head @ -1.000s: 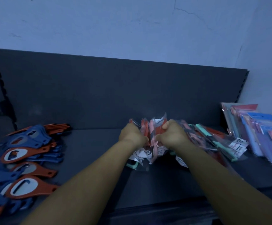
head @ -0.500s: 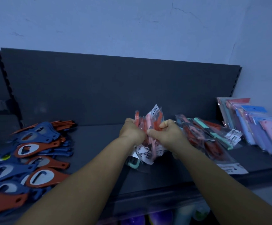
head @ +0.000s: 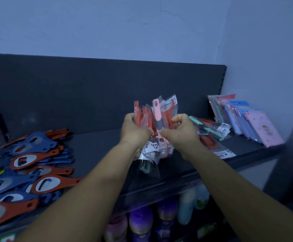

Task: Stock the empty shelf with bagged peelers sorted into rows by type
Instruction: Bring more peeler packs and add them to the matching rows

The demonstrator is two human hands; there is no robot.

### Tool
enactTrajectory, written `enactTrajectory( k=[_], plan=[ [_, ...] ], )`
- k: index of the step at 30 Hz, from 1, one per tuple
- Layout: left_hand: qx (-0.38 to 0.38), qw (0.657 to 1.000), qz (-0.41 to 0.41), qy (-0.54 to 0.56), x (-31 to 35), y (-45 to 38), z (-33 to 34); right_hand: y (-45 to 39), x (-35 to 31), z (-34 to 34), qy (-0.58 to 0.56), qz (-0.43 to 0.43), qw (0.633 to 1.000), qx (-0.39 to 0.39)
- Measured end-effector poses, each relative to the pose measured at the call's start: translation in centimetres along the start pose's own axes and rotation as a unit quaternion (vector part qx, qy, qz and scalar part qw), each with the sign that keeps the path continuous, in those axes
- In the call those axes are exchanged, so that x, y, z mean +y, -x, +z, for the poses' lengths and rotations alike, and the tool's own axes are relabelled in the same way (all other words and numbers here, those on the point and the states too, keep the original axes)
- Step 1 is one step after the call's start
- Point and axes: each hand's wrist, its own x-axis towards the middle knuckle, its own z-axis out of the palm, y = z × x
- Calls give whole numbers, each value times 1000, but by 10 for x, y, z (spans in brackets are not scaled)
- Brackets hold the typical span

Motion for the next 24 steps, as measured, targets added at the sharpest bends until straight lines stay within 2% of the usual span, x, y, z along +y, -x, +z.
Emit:
enactTrajectory(
  k=[4,13,24],
  plan=[
    [-32,998,43,31,14,27,8,23,-14,-24,-3,-23,998,52],
    [-188,978,86,28,27,124,77,123,-27,-130,36,-12,978,204],
    [-405,913,39,16,-14,311,190,316,13,-286,69,94,924,364]
  ],
)
